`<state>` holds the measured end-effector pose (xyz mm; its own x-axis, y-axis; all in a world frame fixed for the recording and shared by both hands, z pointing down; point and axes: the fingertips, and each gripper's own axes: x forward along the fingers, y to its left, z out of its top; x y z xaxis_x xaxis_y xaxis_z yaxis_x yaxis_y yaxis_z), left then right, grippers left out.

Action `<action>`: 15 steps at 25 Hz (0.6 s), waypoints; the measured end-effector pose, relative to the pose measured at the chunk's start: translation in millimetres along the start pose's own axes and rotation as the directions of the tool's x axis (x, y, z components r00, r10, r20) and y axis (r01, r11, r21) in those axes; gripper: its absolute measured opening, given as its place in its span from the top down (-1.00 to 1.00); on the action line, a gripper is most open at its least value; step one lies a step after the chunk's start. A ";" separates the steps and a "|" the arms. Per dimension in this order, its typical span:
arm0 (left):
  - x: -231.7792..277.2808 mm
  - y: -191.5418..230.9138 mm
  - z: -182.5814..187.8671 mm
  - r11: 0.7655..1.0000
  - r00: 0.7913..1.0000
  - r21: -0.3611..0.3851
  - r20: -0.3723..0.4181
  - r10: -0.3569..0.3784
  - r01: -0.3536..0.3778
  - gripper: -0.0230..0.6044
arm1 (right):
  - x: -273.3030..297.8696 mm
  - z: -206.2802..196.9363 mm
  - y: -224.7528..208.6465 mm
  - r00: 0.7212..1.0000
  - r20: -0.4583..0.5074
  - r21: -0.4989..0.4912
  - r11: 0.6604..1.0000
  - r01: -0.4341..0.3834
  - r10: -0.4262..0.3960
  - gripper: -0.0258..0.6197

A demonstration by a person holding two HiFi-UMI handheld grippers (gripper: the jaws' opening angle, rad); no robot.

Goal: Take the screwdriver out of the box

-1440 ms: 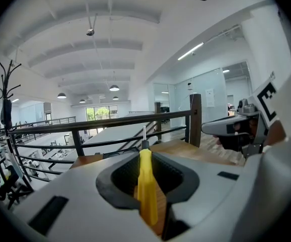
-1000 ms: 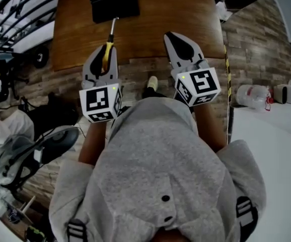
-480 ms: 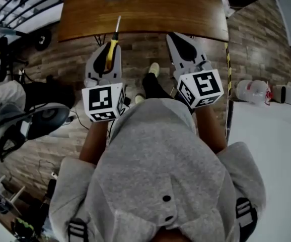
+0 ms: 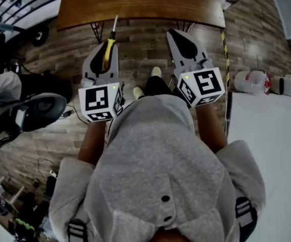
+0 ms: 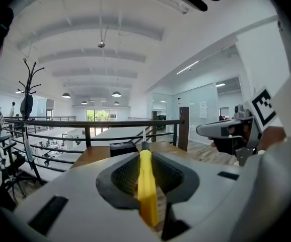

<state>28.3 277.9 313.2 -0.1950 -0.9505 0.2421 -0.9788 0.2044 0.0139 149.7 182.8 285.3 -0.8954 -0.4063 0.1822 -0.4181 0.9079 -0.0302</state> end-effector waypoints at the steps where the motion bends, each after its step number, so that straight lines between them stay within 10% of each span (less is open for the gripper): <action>1: -2.0 -0.9 -1.3 1.000 1.000 -0.002 -0.001 -0.001 0.001 0.66 | -2.0 -1.3 0.5 1.000 -0.002 0.000 1.000 0.002 -0.002 0.84; 15: -1.7 -15.1 -0.3 1.000 1.000 -0.013 -0.007 -0.027 0.027 0.66 | -16.8 -7.3 -11.7 0.999 -0.030 -0.015 0.999 0.034 -0.035 0.87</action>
<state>43.4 276.6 312.9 -0.1681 -0.9541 0.2479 -0.9828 0.1816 0.0326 170.8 179.7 289.8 -0.8754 -0.4342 0.2126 -0.4461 0.8949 -0.0095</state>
